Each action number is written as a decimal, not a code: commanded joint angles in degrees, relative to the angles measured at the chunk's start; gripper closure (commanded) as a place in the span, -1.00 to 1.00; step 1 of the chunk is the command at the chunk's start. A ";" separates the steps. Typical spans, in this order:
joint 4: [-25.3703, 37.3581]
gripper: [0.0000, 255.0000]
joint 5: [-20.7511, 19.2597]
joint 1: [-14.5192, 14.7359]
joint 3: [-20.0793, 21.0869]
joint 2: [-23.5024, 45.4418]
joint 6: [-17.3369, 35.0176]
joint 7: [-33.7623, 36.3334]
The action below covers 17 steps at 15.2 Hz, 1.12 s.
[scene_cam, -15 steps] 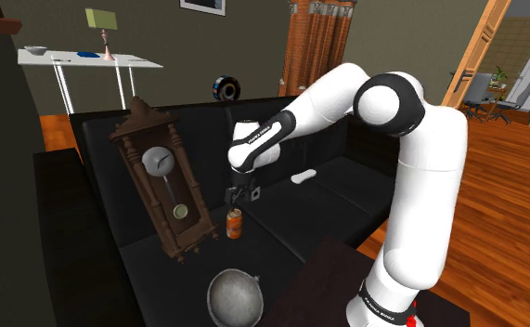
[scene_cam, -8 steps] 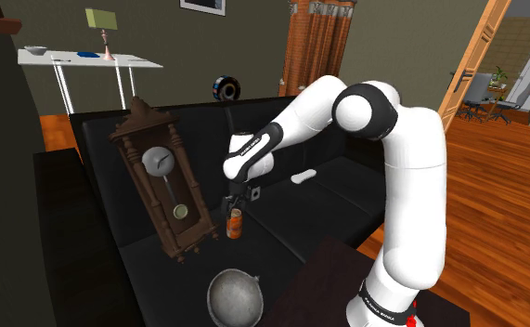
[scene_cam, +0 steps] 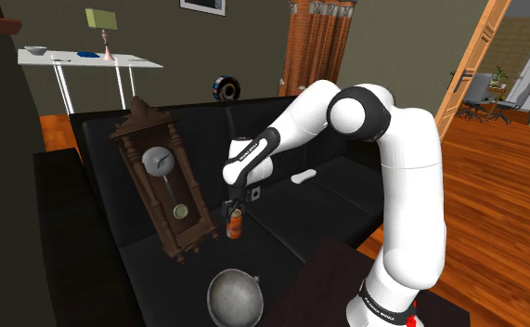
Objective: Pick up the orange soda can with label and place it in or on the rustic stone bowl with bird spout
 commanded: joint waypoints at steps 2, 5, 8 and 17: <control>0.00 -1.00 0.00 0.00 0.00 0.01 0.01 0.00; 0.02 1.00 0.00 0.00 0.00 0.02 0.00 0.00; 0.01 1.00 0.00 0.00 0.00 0.01 0.00 0.00; 0.00 1.00 -0.41 0.12 -0.22 -3.08 -3.07 0.45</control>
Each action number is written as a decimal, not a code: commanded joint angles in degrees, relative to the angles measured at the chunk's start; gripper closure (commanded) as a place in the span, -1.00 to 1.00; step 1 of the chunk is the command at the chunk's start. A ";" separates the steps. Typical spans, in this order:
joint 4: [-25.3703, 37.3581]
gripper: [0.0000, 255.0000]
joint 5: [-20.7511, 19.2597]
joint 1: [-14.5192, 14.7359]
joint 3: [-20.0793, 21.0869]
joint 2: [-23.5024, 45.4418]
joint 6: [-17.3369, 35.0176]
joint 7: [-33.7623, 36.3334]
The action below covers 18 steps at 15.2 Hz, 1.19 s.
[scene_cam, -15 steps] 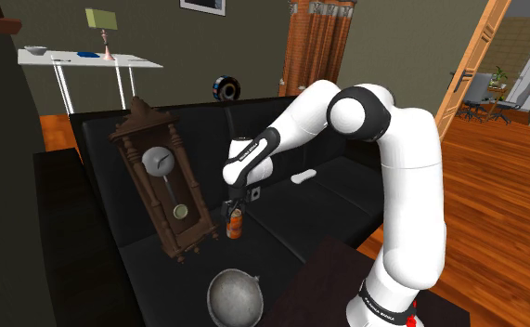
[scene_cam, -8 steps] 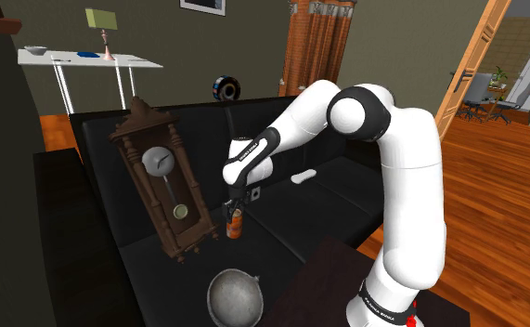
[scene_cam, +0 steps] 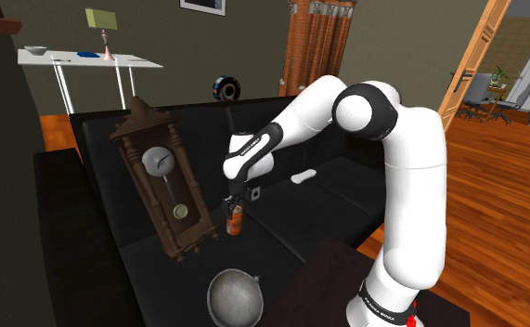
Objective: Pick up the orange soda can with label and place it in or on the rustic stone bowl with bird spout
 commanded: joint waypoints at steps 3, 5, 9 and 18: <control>0.12 1.00 -0.35 0.11 -0.15 -2.55 -2.65 0.42; 0.29 1.00 -0.51 0.14 -0.22 -3.69 -3.94 0.59; 0.77 1.00 -0.82 0.19 -0.33 -5.85 -6.58 0.93; 2.59 1.00 -1.43 0.24 -0.52 -10.17 -12.69 1.65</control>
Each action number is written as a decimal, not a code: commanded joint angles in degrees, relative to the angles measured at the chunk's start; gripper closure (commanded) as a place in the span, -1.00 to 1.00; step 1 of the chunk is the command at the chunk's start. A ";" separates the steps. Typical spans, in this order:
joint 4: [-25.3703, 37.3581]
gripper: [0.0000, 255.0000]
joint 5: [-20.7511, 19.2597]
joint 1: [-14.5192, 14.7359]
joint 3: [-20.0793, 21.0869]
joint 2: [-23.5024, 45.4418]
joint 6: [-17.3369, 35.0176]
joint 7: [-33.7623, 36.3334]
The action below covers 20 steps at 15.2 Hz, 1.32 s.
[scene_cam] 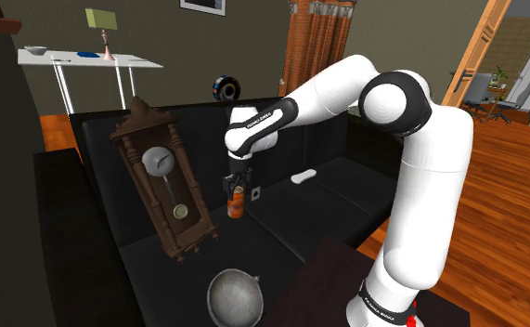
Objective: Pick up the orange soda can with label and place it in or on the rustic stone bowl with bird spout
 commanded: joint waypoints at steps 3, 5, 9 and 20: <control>1.02 1.00 -0.24 -0.02 -0.08 -1.80 -2.80 0.25; 1.64 1.00 -0.35 -0.02 -0.11 -2.59 -4.20 0.39; 3.02 1.00 -0.55 -0.02 -0.15 -4.04 -7.03 0.66; -13.31 1.00 0.34 5.47 5.21 -19.05 -4.96 10.83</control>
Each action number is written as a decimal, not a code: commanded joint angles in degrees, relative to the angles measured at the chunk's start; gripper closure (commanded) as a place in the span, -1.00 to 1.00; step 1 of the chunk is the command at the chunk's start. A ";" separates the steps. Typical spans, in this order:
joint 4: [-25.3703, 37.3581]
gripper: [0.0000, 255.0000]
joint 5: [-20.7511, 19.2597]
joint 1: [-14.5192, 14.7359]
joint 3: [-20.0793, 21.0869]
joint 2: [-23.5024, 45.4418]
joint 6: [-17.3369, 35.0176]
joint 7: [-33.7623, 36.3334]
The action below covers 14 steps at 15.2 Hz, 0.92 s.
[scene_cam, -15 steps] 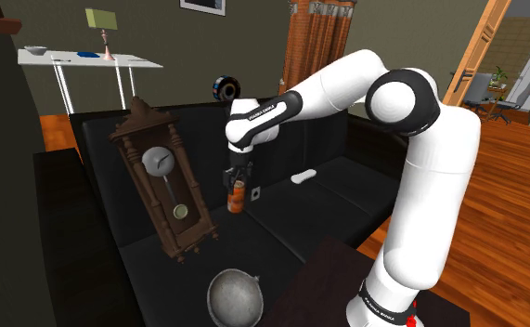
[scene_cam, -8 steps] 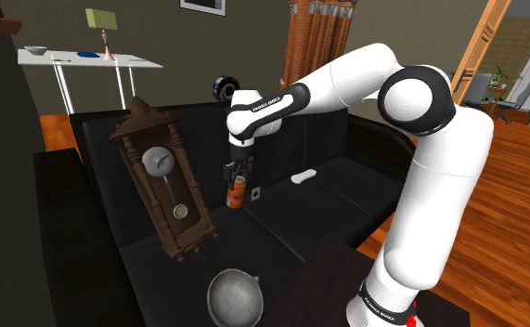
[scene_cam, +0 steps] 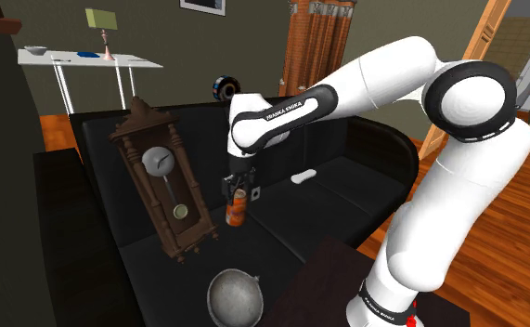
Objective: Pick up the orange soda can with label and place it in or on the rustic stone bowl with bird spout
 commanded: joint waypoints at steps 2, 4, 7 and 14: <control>-4.39 1.00 0.82 1.82 2.09 -4.49 0.20 3.44; -6.64 1.00 1.54 3.05 3.57 -7.05 0.10 5.67; -9.54 1.00 2.87 5.01 5.93 -10.63 -0.24 9.10; -14.11 1.00 7.06 10.50 12.44 -17.79 -1.71 18.23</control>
